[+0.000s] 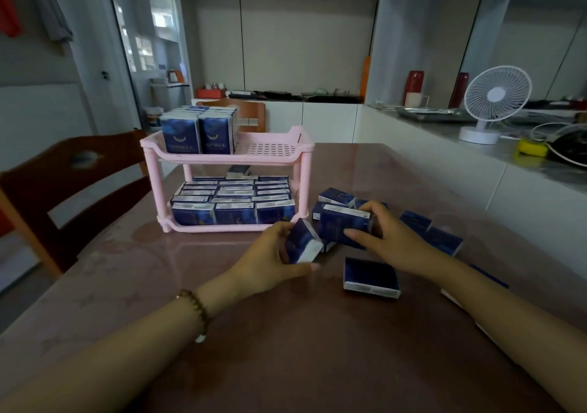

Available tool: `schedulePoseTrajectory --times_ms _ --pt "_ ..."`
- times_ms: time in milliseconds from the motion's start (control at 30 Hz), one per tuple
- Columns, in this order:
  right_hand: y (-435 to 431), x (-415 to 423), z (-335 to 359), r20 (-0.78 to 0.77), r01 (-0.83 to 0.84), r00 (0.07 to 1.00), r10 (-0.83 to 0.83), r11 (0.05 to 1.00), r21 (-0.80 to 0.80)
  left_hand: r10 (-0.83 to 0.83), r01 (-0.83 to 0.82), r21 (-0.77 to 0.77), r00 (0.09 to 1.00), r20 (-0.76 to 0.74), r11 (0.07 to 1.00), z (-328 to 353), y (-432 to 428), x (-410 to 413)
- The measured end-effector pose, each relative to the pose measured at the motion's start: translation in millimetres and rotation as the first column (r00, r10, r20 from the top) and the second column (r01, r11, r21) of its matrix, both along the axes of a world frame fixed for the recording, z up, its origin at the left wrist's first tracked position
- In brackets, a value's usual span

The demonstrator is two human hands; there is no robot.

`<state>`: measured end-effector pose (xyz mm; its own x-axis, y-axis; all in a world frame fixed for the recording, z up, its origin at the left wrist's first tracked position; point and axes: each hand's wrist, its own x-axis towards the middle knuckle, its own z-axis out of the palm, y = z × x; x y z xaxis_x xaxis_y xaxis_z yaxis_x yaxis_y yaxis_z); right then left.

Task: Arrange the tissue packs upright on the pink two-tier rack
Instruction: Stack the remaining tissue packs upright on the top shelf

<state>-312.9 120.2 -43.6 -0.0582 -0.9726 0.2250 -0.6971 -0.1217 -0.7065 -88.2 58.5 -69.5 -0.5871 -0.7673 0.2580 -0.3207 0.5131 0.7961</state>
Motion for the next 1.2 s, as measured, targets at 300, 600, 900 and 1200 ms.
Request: schedulePoseTrajectory --times_ms 300,600,900,1200 --pt "-38 53 46 0.278 -0.081 0.952 0.130 0.980 -0.181 0.177 -0.170 -0.090 0.980 0.088 0.981 2 -36 88" --pt "-97 124 114 0.140 -0.143 0.966 0.217 0.901 -0.410 0.248 -0.247 -0.127 0.969 -0.006 0.961 -6 -50 119" --pt "-138 149 130 -0.080 -0.138 0.990 0.113 0.867 -0.478 0.283 -0.287 -0.182 0.958 -0.048 0.940 -20 -59 121" --pt "-152 163 115 -0.163 -0.156 0.982 0.091 0.880 -0.448 0.281 -0.284 -0.199 0.959 -0.045 0.938 -23 -61 121"
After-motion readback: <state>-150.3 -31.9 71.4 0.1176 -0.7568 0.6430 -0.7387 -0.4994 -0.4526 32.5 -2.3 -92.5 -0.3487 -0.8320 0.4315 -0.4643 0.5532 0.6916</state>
